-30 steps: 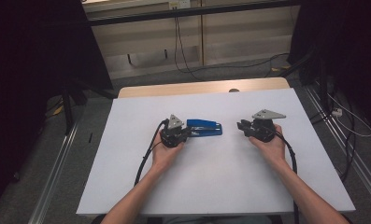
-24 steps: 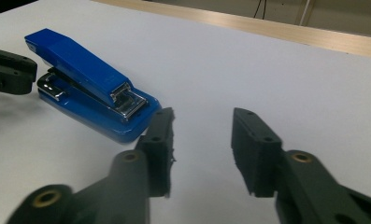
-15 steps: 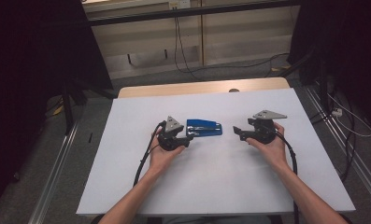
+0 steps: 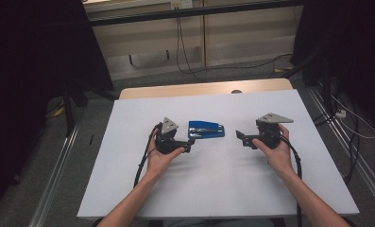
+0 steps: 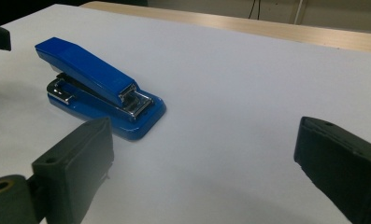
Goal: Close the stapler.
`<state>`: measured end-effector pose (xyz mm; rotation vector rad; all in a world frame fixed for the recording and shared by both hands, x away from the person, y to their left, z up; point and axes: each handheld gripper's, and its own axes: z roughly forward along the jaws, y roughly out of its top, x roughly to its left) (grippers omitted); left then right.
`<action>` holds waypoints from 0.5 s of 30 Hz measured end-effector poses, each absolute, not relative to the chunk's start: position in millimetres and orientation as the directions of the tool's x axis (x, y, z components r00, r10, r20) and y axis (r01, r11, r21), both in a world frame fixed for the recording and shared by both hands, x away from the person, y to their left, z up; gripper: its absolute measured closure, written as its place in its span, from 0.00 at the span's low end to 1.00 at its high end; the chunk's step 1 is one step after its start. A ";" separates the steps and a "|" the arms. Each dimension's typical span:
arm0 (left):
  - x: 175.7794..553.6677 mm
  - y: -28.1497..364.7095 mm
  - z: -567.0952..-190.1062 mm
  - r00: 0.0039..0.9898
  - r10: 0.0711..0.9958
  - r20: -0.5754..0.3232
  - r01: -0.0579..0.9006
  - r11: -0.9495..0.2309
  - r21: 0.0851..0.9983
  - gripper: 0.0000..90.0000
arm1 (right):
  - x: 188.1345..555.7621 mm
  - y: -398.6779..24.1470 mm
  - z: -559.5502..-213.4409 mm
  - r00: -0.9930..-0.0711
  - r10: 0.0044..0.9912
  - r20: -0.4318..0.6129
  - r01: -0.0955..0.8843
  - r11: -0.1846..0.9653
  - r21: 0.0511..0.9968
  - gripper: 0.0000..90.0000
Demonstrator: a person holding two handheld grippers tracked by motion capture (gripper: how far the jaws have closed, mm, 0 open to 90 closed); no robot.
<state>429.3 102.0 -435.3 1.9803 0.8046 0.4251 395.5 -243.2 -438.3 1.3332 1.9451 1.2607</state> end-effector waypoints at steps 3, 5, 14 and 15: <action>425.7 106.1 -433.3 0.730 0.682 -0.034 0.360 -0.342 0.868 0.05 | 392.4 -243.8 -436.8 -0.423 0.899 0.114 0.467 0.108 0.877 0.05; 423.1 108.6 -430.7 0.724 0.688 -0.053 0.364 -0.316 0.876 0.05 | 390.3 -244.2 -436.0 -0.412 0.905 0.108 0.466 0.108 0.878 0.05; 406.9 118.0 -420.9 0.707 0.707 -0.015 0.337 -0.318 0.886 0.05 | 380.3 -244.1 -434.1 -0.399 0.915 0.066 0.456 0.135 0.880 0.05; 405.5 121.4 -421.1 0.700 0.714 -0.010 0.334 -0.315 0.888 0.05 | 378.9 -243.9 -433.0 -0.395 0.916 0.065 0.453 0.132 0.882 0.05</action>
